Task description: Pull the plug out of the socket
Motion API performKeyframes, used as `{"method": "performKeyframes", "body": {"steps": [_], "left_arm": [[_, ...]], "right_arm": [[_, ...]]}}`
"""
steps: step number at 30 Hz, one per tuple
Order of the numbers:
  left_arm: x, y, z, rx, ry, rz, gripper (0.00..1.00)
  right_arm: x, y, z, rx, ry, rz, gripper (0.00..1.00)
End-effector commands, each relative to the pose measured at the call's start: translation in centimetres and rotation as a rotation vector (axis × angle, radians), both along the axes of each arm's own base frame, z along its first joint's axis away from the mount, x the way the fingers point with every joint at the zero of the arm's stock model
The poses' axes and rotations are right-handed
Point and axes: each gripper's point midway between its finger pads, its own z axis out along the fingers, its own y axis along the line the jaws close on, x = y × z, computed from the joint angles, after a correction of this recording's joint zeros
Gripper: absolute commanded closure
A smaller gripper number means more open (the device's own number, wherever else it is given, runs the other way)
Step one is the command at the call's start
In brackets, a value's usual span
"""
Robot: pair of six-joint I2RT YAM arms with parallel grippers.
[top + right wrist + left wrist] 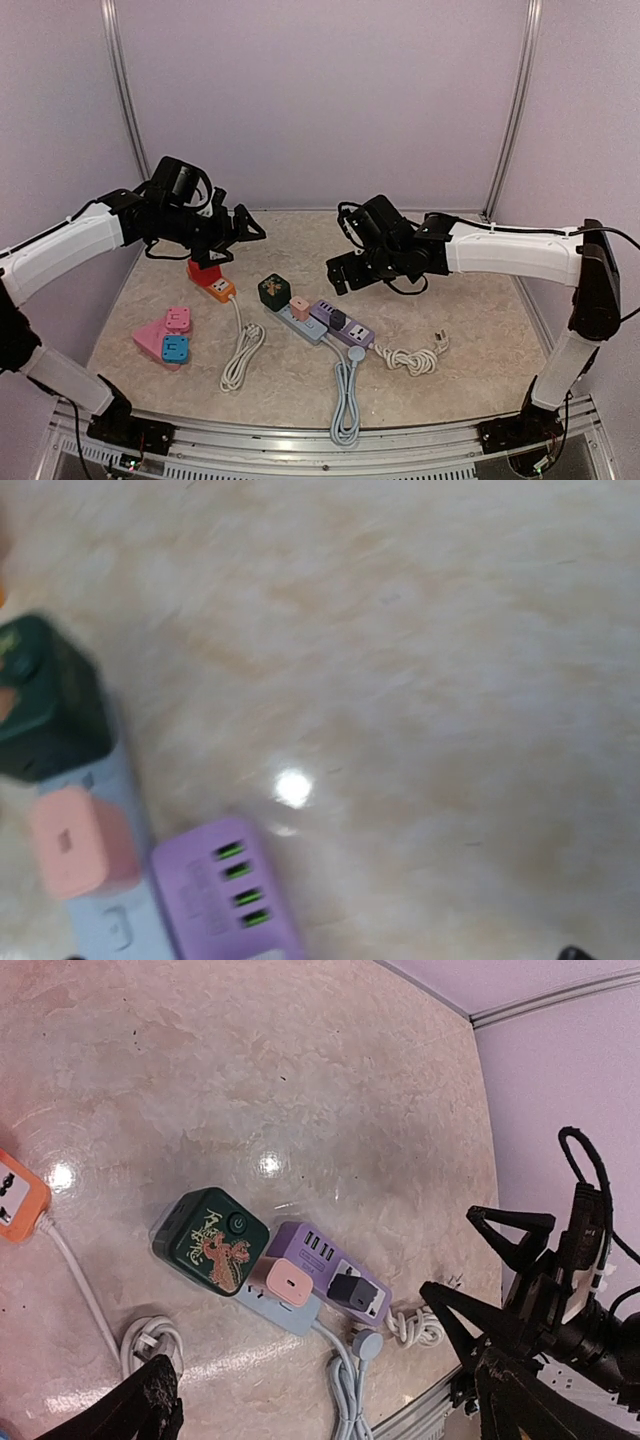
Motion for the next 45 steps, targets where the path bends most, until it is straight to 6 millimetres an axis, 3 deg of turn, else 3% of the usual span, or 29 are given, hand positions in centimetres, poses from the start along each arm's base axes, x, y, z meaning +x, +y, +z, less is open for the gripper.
{"method": "performKeyframes", "body": {"steps": [1,7,14,18,26,31,36,41,45], "left_arm": [[-0.2,0.4,0.1,-0.011,-0.005,0.010,0.01],[-0.4,0.2,-0.2,-0.026,0.007,0.007,0.01],[-0.9,-0.3,-1.3,-0.050,0.045,-0.007,0.01],[-1.0,-1.1,-1.6,-0.059,0.059,-0.029,0.01],[-1.6,-2.8,-2.9,-0.064,0.101,-0.072,0.01],[-2.2,-3.5,-3.8,-0.062,0.121,-0.098,0.01],[-3.0,-4.7,-5.5,-0.088,0.163,-0.140,0.02],[-4.3,-7.4,-7.5,-0.085,0.198,-0.220,0.10],[-5.0,-10.3,-9.2,-0.081,0.237,-0.285,0.29]], "right_arm": [[-2.3,2.5,-2.7,-0.091,0.068,0.118,0.02],[-3.8,3.7,-6.4,-0.136,0.152,0.189,0.14],[-5.1,3.2,-9.1,-0.203,0.197,0.222,0.35],[-5.5,3.3,-9.9,-0.222,0.205,0.239,0.49],[-5.6,2.7,-11.6,-0.298,0.209,0.249,0.56],[-5.8,2.3,-12.1,-0.312,0.218,0.249,0.66],[-6.5,0.9,-12.2,-0.328,0.226,0.229,0.84],[-8.1,-0.7,-11.9,-0.329,0.238,0.197,0.90],[-9.6,-1.9,-11.8,-0.315,0.257,0.167,0.92]]}}
